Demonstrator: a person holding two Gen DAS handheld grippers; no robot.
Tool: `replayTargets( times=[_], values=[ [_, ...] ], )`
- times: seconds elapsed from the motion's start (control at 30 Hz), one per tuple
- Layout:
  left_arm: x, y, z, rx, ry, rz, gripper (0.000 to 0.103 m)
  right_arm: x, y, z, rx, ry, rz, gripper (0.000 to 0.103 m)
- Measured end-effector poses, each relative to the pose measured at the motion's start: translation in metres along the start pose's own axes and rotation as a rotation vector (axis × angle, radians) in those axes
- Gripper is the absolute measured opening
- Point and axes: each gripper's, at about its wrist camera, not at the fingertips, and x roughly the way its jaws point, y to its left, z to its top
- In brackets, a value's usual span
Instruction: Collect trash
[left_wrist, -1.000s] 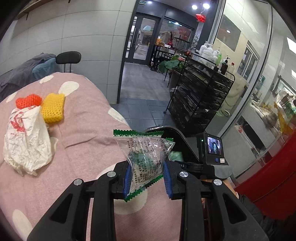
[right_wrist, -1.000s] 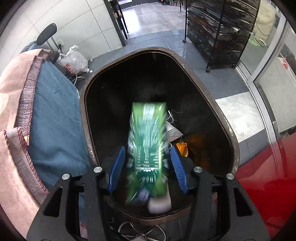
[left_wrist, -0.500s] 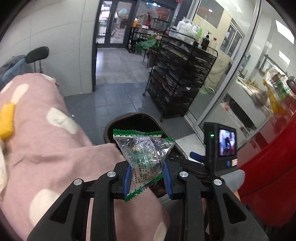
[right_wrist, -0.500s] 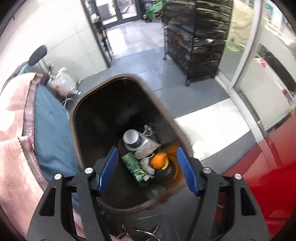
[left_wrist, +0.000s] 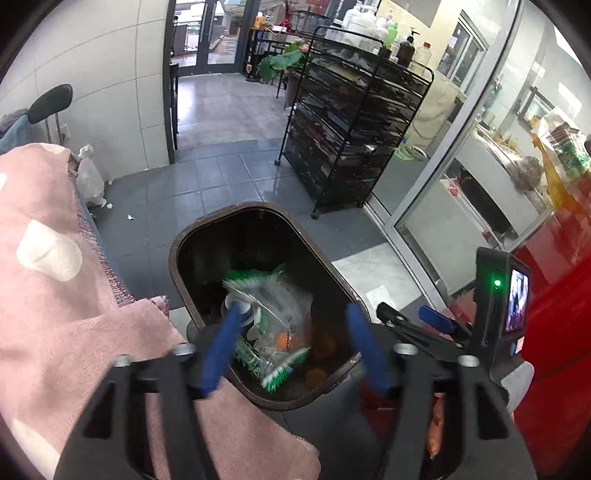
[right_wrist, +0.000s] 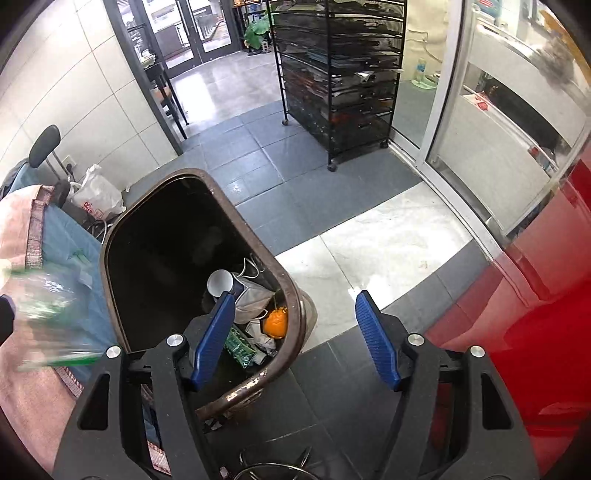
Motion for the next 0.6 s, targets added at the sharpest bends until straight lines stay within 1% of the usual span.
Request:
replayTargets(
  times=[0.07, 0.13, 0.2, 0.3, 0.43, 0.57, 0.6],
  values=[
    [-0.003, 0.003, -0.002, -0.004, -0.006, 0.008, 0.077, -0.002, -0.001, 0.000, 0.003, -0.008, 0.002, 0.074],
    [-0.008, 0.007, -0.004, -0.016, -0.015, 0.023, 0.080, -0.004, 0.002, 0.000, -0.002, -0.015, 0.005, 0.074],
    [-0.017, 0.010, -0.006, -0.024, -0.032, 0.026, 0.086, -0.007, 0.007, 0.000, -0.010, -0.023, 0.015, 0.075],
    [-0.030, 0.012, -0.008, -0.015, -0.062, 0.032, 0.088, -0.014, 0.017, 0.001, -0.026, -0.037, 0.035, 0.076],
    [-0.053, 0.014, -0.013, 0.021, -0.117, 0.062, 0.091, -0.031, 0.036, 0.001, -0.062, -0.061, 0.094, 0.077],
    [-0.080, 0.023, -0.023, 0.026, -0.168, 0.107, 0.093, -0.054, 0.064, -0.001, -0.127, -0.094, 0.183, 0.079],
    [-0.089, 0.027, -0.027, 0.033, -0.189, 0.131, 0.093, -0.061, 0.072, -0.001, -0.148, -0.102, 0.212, 0.080]
  ],
)
